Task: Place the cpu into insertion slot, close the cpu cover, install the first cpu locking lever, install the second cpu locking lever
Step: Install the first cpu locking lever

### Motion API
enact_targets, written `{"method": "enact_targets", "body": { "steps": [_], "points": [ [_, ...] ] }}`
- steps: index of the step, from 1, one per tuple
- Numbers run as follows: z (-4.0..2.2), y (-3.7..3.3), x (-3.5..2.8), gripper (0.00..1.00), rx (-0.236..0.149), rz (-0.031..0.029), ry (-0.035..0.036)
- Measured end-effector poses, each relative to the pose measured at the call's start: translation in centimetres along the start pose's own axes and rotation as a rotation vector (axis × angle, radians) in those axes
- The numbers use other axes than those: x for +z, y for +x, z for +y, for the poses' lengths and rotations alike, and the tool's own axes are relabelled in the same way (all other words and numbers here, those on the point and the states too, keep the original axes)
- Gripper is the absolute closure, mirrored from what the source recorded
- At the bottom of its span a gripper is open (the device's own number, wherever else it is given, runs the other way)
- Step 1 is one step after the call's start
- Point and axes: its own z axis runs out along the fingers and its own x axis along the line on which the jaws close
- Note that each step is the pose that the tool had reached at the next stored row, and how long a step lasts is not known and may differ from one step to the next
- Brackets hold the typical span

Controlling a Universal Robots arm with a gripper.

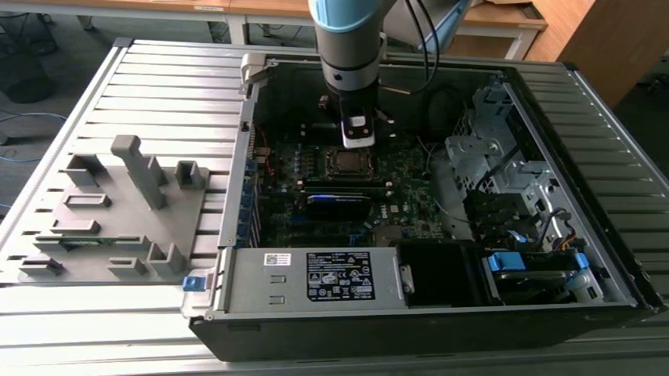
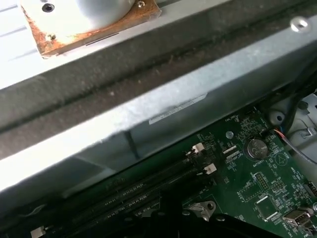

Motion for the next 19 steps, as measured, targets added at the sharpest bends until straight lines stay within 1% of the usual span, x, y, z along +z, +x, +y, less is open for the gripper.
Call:
{"method": "enact_targets", "body": {
  "steps": [3,5,7,8,9,10,14,17,19],
  "points": [
    [-0.19,-0.11,-0.06,0.89,0.001,0.0024,-0.0046],
    [-0.24,-0.13,-0.07,0.89,0.002,0.0044,-0.009],
    [-0.25,-0.13,-0.05,0.89,0.003,0.0068,-0.0195],
    [-0.25,-0.13,-0.04,0.89,0.003,0.0068,-0.0248],
    [-0.25,-0.13,-0.03,0.89,0.003,0.0063,-0.0281],
    [-0.25,-0.14,-0.03,0.89,0.003,0.0053,-0.03],
    [-0.33,-0.17,-0.04,0.89,0.002,0.0037,-0.0312],
    [-0.53,-0.29,-0.11,0.89,0.002,0.0035,-0.032],
    [-0.59,-0.32,-0.11,0.89,0.002,0.0032,-0.034]
  ]
}}
